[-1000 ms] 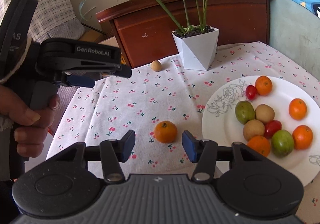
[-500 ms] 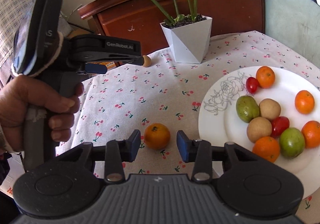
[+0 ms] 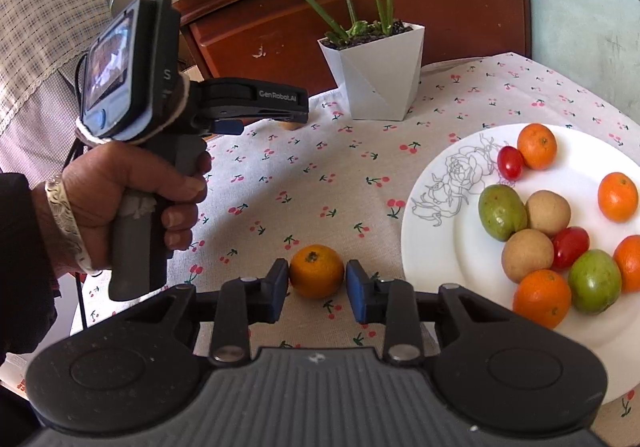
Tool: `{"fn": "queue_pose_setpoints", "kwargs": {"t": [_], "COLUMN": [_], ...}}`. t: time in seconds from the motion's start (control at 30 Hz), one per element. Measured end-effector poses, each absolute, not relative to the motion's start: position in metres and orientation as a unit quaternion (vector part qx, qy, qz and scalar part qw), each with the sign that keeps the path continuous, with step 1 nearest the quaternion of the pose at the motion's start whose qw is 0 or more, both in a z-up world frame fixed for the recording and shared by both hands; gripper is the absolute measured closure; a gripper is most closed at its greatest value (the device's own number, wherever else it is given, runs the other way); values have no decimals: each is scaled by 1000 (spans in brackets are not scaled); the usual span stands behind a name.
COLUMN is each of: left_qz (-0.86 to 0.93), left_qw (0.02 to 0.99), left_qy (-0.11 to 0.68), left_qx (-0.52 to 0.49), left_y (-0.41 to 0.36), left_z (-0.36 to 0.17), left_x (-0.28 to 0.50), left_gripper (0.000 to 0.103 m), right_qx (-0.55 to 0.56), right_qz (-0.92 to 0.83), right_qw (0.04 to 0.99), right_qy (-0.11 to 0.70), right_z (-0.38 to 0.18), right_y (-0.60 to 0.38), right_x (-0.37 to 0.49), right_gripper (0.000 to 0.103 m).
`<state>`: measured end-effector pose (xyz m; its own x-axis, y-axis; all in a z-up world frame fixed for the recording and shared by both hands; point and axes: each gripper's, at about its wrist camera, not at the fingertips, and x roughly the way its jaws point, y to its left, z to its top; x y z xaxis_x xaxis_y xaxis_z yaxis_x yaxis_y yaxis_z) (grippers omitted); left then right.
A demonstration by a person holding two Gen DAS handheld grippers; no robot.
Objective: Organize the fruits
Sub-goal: 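Grasp the small brown fruit with the left tool while the right tool grasps the tangerine, then carry the brown fruit and tangerine onto the plate and open both tools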
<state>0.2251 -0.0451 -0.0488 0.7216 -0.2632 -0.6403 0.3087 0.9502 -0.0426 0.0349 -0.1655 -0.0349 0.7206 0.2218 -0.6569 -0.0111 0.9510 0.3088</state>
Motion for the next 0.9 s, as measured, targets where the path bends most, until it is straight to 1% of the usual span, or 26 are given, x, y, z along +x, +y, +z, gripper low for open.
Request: {"fn": "queue_pose_setpoints", "kwargs": {"t": [0.07,0.27,0.33,0.37,0.4,0.43,0.5,0.57,0.67,0.9], "left_qz": [-159,-163,-164,-163,-161,-160,-162,-162,-164,-167], "left_qw": [925,925,925,925,926,927,927,928,928,925], "left_qy": [343,341,340,342,341,339,336,335,333,340], "left_qx": [32,33,36,35,33,31,35,34,34,29], "left_y": [-47,-51,-51,-52,-51,-51,-51,-50,-47,-47], "left_z": [-51,-57,-59,-60,-61,-61,-62,-62,-63,-55], "left_x": [229,235,237,238,238,239,239,240,240,230], "left_gripper": [36,36,43,50,53,54,61,64,79,79], "right_qx": [143,141,142,142,142,141,140,141,138,151], "right_qz": [63,63,63,63,63,63,64,63,63,54], "right_qw": [916,917,917,917,918,918,918,918,919,919], "right_qy": [368,367,366,366,366,366,365,364,363,360], "right_z": [-35,-34,-34,-34,-34,-34,-34,-34,-34,-32], "right_y": [-165,-165,-165,-165,-165,-165,-165,-165,-165,-171], "right_x": [36,36,36,36,36,36,36,36,36,35], "right_gripper": [72,72,72,72,72,72,73,73,73,73]}}
